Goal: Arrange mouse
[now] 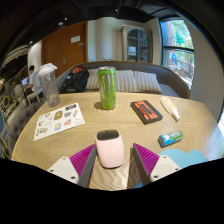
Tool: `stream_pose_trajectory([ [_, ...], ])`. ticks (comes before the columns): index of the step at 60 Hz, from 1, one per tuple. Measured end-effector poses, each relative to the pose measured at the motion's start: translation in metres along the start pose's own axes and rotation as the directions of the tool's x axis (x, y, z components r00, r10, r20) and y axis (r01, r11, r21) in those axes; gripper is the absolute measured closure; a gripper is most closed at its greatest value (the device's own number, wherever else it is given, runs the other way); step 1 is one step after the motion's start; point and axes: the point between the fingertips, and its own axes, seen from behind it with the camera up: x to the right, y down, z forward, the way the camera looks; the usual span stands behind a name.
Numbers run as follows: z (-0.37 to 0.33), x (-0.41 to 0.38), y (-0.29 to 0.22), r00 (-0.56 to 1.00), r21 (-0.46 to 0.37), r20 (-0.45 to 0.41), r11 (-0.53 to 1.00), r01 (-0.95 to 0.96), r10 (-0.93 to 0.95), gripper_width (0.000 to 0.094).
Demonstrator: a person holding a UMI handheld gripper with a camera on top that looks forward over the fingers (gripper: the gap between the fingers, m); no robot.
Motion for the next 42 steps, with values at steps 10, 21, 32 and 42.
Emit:
stream_pose_trajectory([
  [10, 0.017, 0.005, -0.012, 0.999, 0.016, -0.035, 0.999, -0.039, 0.039, 0.035],
  [21, 0.016, 0.006, -0.011, 0.997, 0.028, -0.054, 0.998, -0.059, 0.06, 0.0414],
  [32, -0.006, 0.013, -0.016, 0.998, 0.033, -0.057, 0.999, -0.04, 0.042, 0.0512],
  [42, -0.103, 0.046, -0.059, 0.998, 0.218, -0.065, 0.976, 0.022, -0.008, 0.0516],
])
